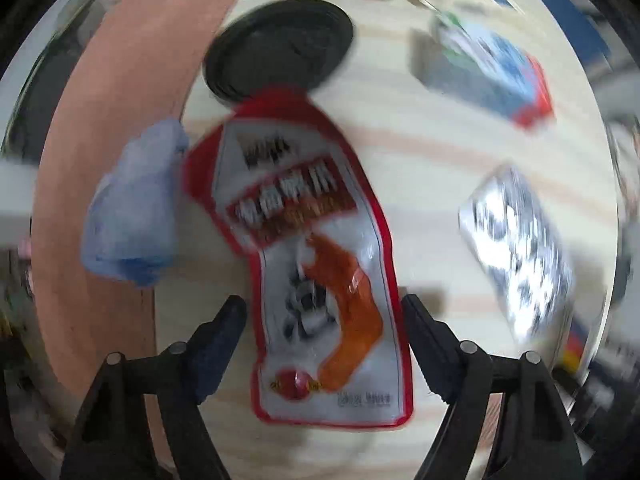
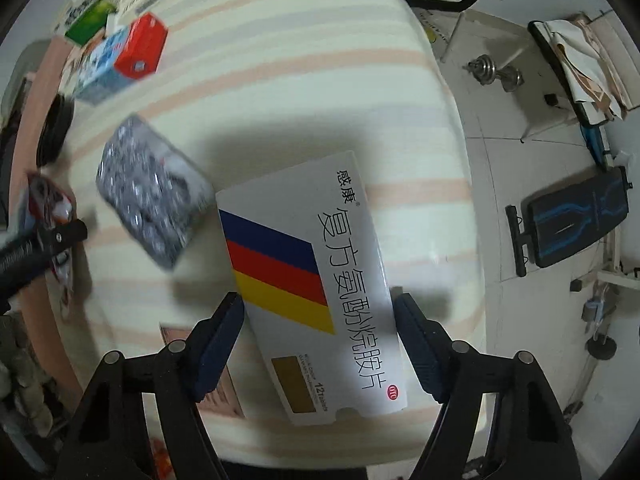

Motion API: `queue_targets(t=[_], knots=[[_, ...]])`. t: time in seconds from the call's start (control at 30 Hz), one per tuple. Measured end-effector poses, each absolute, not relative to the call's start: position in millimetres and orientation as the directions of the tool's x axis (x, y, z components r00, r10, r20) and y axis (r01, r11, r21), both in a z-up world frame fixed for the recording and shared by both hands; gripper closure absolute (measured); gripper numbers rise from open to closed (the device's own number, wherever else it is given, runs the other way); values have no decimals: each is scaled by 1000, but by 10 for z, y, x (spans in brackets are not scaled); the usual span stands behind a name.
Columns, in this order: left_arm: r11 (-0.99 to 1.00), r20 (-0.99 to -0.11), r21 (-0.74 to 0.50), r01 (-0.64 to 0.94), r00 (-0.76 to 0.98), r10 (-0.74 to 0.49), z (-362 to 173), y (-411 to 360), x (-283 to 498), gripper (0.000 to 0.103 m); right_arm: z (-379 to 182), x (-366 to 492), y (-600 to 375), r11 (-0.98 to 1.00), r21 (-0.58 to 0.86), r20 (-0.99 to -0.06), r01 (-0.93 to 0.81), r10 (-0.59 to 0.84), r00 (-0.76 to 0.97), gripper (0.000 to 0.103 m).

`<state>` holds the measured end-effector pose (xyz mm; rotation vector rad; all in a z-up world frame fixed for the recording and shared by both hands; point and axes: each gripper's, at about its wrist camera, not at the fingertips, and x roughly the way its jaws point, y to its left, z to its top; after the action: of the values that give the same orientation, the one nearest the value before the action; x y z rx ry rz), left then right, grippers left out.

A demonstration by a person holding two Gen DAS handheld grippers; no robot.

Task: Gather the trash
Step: 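Grasp the red-white snack pouch with the left tool while the right tool grasps the striped medicine box, then carry the snack pouch and medicine box with both tools over the trash bin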

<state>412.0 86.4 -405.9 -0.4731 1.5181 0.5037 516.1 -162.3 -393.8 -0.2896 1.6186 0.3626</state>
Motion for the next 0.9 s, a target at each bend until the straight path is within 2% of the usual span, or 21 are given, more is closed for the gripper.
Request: queue_targets(t=[0.2,0.37,0.43,0.47,0.5,0.53,0.7,0.9], knots=[[720,-999,-39,-693,41,-14,-4084,1070,3902,25,-3969,5125,-1627,908,51,-996,-416,13,-92,23],[731,-997,-10,-682,63,45,-4095,1078,4042,25,-4008,5111,-1572,910,-3,-998,-414,-30,-59,22],[741,-996,-18,-671,76,45,-4113,1043,4151,28,-4004,5071,-1557,905,-24,-999,-425,-40,-28,23],[753,-995,-18,-657,84,50,-4110,1011,4166,33,-3998,5059,-1561,905,-23,-999,-425,-33,-17,24],[763,-994,-17,-646,90,54,-4094,990,4149,42,-3995,5044,-1565,904,-21,-1000,-428,-29,-11,24],[770,-994,-8,-638,87,61,-4065,948,4138,45,-3991,5037,-1566,902,-20,-1000,-430,-26,-8,24],[782,-994,-72,-619,107,-7,-3979,704,3960,51,-3957,5040,-1608,910,28,-999,-414,20,-25,25],[813,-990,-139,-566,91,-106,-4042,264,3550,50,-3835,5008,-1685,905,63,-998,-420,57,-26,25]])
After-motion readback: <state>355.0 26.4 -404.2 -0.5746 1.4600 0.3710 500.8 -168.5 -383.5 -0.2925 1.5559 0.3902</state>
